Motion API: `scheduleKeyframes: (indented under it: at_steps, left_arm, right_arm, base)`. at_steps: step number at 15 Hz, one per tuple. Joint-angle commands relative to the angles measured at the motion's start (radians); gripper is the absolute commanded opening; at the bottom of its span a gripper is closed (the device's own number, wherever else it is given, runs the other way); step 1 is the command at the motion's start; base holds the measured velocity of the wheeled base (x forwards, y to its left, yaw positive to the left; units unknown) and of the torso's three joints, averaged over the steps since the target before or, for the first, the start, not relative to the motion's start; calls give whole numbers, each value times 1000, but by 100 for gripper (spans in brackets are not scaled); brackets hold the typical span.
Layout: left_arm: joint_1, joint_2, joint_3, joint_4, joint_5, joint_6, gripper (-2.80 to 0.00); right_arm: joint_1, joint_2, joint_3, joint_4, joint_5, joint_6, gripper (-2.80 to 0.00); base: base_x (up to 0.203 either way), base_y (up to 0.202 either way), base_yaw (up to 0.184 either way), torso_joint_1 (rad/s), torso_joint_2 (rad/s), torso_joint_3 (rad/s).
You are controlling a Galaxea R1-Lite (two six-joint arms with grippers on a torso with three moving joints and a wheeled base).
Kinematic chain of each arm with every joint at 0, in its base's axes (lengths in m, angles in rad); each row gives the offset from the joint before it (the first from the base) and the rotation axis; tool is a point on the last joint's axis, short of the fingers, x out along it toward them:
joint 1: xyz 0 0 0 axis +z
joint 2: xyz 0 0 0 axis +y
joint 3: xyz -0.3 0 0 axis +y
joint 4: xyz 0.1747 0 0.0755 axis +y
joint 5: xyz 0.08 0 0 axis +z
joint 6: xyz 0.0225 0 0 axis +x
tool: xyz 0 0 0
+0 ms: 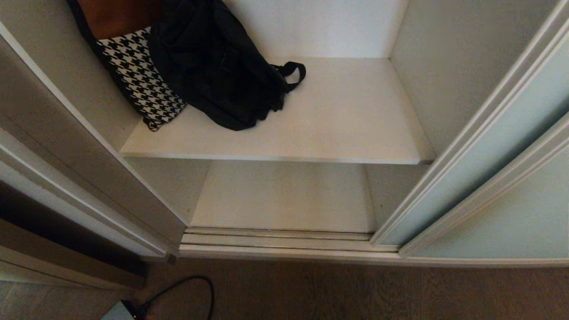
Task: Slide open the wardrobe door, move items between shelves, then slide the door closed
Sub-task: Place the pillow on the lower shelf
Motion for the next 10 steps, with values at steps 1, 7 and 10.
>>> scheduleKeyframes:
  at_steps: [1, 7, 10]
  left_arm:
    - [0, 407, -189, -38, 8, -24, -280]
    - [-3, 1041, -630, -270, 90, -29, -280]
    - [-22, 1232, -736, -311, 69, -31, 0]
  right_arm:
    - [0, -2, 0, 0, -1, -1, -280]
    - [0, -2, 0, 0, 0, 0, -280]
    - [0, -2, 0, 0, 0, 0, -280]
  base:
    - [0, 0, 0, 0, 0, 0]
    - [0, 0, 0, 0, 0, 0]
    - [0, 0, 0, 0, 0, 0]
